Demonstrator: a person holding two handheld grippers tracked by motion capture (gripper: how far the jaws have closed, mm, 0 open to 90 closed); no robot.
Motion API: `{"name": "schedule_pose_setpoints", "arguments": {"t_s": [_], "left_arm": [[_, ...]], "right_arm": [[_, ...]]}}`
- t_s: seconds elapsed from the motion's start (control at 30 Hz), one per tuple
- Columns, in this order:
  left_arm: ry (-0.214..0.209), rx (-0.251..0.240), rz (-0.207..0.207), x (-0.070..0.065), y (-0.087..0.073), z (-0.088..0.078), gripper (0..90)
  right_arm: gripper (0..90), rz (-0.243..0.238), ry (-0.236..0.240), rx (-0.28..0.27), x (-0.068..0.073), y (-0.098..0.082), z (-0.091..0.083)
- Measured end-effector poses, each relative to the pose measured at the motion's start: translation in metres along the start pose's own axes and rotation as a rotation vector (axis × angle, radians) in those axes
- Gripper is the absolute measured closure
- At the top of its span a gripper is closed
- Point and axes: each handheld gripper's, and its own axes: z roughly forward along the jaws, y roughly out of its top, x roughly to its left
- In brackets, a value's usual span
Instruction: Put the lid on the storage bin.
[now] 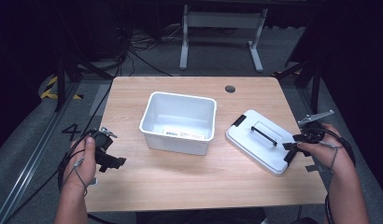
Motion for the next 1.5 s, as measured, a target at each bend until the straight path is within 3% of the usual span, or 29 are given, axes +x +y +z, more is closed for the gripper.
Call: {"name": "schedule_pose_setpoints", "arguments": {"t_s": [0.17, 0.33, 0.47, 0.6, 0.7, 0.8, 1.07, 1.2, 1.5], "left_arm": [[0.005, -0.009, 0.008, 0.0, 0.0, -0.001, 17.8], [-0.011, -0.02, 0.015, 0.0, 0.0, -0.001, 17.9], [-0.004, -0.028, 0.01, 0.003, -0.001, 0.0, 18.8], [-0.011, -0.028, 0.017, 0.002, -0.002, 0.0, 18.7], [-0.013, -0.038, 0.033, 0.003, -0.003, 0.001, 18.6], [-0.025, -0.046, 0.041, 0.005, -0.005, 0.004, 19.3], [-0.023, -0.059, 0.062, 0.009, -0.005, 0.005, 19.3], [-0.029, -0.07, 0.049, 0.014, -0.008, 0.005, 19.3], [-0.037, -0.097, 0.041, 0.023, -0.007, 0.002, 19.4]], "right_arm": [[40.8, 0.001, -0.032, -0.015, -0.002, 0.0, -0.001], [41.9, -0.038, -0.027, -0.085, 0.003, 0.006, -0.004], [43.2, -0.049, -0.031, -0.11, 0.008, 0.01, -0.003], [44.5, -0.058, -0.024, -0.131, 0.012, 0.016, 0.0], [44.7, -0.102, -0.008, -0.183, 0.016, 0.022, 0.004], [46.0, -0.11, 0.011, -0.208, 0.023, 0.031, 0.01], [47.0, -0.153, 0.027, -0.184, 0.037, 0.055, 0.03], [46.4, -0.187, 0.013, -0.112, 0.038, 0.069, 0.046], [49.0, -0.21, -0.012, 0.04, 0.04, 0.076, 0.07]]}}
